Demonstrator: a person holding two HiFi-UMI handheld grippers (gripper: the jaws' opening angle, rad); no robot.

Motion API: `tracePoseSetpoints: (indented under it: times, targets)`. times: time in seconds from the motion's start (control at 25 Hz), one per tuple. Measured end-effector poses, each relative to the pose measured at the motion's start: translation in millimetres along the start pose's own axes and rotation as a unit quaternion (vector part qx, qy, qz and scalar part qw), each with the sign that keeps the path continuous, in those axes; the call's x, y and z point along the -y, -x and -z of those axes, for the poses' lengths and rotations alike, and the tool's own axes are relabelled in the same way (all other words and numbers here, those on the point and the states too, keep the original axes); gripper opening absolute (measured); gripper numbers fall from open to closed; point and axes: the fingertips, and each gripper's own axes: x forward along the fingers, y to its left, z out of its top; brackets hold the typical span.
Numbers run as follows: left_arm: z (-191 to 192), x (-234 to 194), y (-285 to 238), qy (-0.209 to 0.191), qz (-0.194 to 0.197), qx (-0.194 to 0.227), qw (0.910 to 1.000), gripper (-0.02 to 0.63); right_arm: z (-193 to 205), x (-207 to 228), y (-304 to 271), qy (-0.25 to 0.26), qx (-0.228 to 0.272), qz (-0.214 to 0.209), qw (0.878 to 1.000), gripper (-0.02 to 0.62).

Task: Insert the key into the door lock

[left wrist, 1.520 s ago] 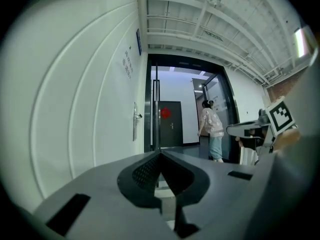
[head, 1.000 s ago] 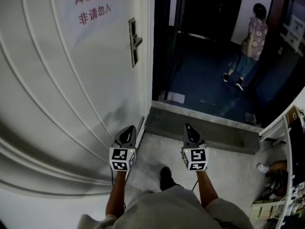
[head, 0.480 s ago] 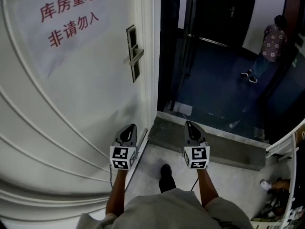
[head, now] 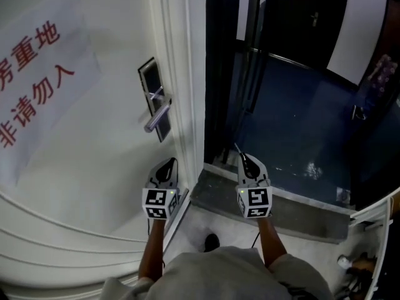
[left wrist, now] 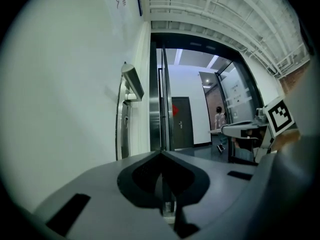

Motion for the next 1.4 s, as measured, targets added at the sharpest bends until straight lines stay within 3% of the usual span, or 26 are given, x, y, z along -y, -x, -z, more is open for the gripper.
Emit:
tracePoseSetpoints:
  times: [0.32, 0.68, 1.4]
  targets:
    - [-7, -15, -82, -0.003, -0.016, 0.002, 0.9999, 0.017, 11, 38, -81, 0.000, 0.002, -0.028, 1.000, 0.031]
    - [6, -26, -113, -0.002, -0.016, -0.012, 0.9998, 0.017, 34, 41, -117, -0.008, -0.016, -0.038, 0.999, 0.031]
    - [26, -29, -178, 0.010, 0.099, -0.018, 0.9949, 0.017, 43, 36, -167, -0.001, -0.033, 0.030, 0.999, 0.030]
